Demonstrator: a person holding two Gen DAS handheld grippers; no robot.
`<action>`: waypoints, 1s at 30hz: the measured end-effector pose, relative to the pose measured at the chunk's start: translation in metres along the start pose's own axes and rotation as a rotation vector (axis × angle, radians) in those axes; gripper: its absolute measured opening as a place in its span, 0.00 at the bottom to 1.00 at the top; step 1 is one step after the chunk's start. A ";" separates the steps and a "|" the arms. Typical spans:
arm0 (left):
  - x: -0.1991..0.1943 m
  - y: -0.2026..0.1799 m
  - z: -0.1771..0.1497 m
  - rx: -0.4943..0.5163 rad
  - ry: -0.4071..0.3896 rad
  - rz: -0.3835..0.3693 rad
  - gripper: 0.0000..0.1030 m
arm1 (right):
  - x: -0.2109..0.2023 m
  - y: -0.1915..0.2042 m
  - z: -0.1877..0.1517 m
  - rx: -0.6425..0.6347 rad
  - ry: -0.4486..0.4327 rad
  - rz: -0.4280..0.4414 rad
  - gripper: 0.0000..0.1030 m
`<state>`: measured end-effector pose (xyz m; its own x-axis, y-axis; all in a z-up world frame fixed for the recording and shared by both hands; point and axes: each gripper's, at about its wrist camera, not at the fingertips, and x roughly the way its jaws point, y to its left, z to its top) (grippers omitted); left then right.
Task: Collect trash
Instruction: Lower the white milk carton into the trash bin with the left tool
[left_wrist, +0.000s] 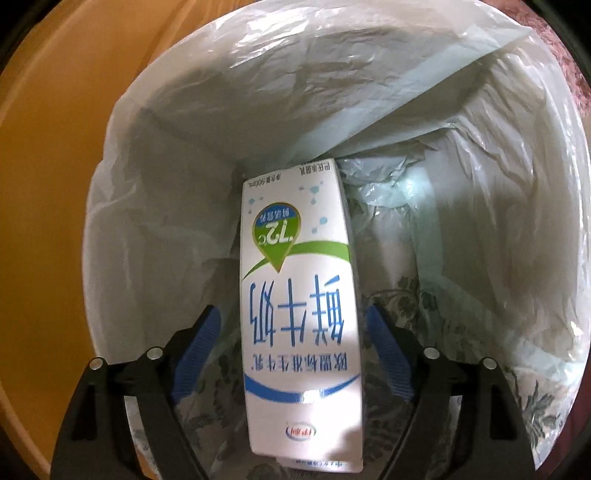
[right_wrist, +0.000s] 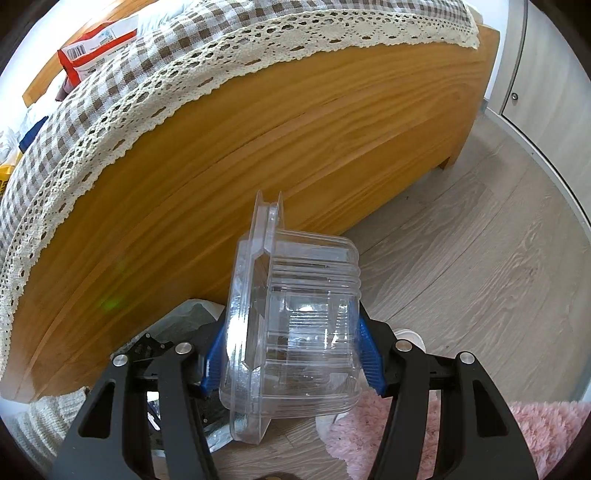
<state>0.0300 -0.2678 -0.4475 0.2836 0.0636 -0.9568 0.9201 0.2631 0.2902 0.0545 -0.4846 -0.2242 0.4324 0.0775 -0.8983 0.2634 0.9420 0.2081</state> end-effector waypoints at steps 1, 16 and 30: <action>-0.003 0.001 -0.001 -0.011 0.011 -0.009 0.77 | 0.000 0.000 0.000 0.000 -0.002 0.002 0.56; -0.006 0.013 -0.039 -0.236 0.151 -0.100 0.70 | -0.004 -0.011 -0.002 0.003 -0.013 0.026 0.56; 0.036 -0.045 -0.005 -0.149 0.229 -0.026 0.71 | -0.004 -0.009 -0.003 -0.010 -0.011 0.029 0.56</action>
<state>-0.0030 -0.2724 -0.4952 0.1766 0.2668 -0.9474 0.8715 0.4050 0.2765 0.0477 -0.4920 -0.2236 0.4498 0.1015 -0.8874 0.2417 0.9426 0.2304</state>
